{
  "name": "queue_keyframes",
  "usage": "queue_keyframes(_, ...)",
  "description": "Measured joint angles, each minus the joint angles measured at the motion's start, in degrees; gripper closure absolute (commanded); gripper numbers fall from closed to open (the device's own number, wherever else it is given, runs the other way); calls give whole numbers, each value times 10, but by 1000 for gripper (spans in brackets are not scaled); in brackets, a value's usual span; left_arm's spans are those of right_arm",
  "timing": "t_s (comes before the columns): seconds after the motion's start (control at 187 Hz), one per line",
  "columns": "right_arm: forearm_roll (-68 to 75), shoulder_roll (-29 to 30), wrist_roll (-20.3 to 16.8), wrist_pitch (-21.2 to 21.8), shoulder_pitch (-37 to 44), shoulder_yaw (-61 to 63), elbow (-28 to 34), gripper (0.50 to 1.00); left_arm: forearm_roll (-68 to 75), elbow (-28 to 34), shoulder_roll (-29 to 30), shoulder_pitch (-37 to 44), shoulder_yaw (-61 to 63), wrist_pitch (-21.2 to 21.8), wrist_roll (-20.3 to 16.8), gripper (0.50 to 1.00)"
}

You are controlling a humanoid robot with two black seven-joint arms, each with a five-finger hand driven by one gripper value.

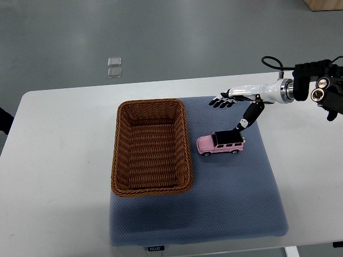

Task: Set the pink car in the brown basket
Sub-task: 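Close the right hand's fingers around the pink toy car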

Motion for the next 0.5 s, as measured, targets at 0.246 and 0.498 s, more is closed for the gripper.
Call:
queue_keyframes(0.246,2,6,-2,-17,-14,-6,2,589,0,0,0,0,0,0,0,500)
queue_keyframes(0.498,5,8,-2,-18,-31,-4,12,591,0,1,0,0,0,0,0,500)
